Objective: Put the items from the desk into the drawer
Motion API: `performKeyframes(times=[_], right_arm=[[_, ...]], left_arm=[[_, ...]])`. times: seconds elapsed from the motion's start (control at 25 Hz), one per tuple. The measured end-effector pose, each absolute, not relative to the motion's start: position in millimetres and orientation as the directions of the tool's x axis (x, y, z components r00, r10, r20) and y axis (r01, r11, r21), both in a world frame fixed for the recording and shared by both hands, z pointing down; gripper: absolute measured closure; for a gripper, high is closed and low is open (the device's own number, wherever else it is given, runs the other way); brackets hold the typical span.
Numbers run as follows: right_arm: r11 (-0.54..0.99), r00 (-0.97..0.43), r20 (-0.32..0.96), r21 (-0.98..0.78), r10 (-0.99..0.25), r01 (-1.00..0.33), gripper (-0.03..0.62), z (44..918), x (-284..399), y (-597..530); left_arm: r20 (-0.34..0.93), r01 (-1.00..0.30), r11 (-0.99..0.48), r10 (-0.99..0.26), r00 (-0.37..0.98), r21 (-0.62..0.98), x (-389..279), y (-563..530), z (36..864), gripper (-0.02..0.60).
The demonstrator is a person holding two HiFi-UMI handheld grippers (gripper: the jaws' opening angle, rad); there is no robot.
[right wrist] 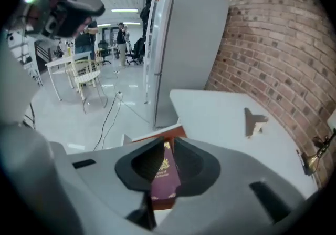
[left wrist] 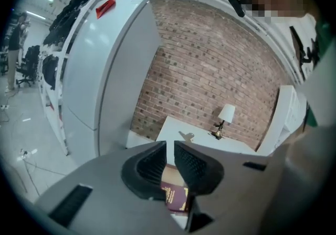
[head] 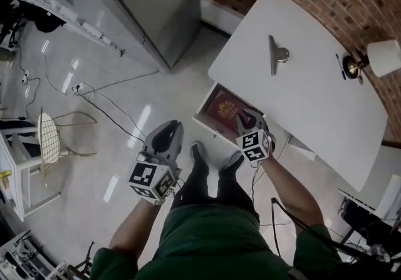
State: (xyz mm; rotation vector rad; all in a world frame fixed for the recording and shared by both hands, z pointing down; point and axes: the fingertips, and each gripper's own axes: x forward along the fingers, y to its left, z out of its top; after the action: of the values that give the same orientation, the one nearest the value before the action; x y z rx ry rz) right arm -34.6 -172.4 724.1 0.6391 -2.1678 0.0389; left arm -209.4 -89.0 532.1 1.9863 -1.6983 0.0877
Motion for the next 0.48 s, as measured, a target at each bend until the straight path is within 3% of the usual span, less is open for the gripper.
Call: performKeyframes(times=[0.2,0.48], right_arm=[[0.809,-0.637,0.513,0.246,-0.576,-0.534,0.573,573.9,-46.5,-204.1],[0.797,-0.756,0.262,0.274,-0.6,-0.538,0.589,414.5,-39.8,-179.3]], left_arm=[[0.233,-0.95,-0.197,-0.939,0.254,0.241,-189.4,-128.2,461.3,0.54],[0.085,-0.958,-0.191,-0.973,0.213,0.214,-167.7,-142.7,366.1,0.54]])
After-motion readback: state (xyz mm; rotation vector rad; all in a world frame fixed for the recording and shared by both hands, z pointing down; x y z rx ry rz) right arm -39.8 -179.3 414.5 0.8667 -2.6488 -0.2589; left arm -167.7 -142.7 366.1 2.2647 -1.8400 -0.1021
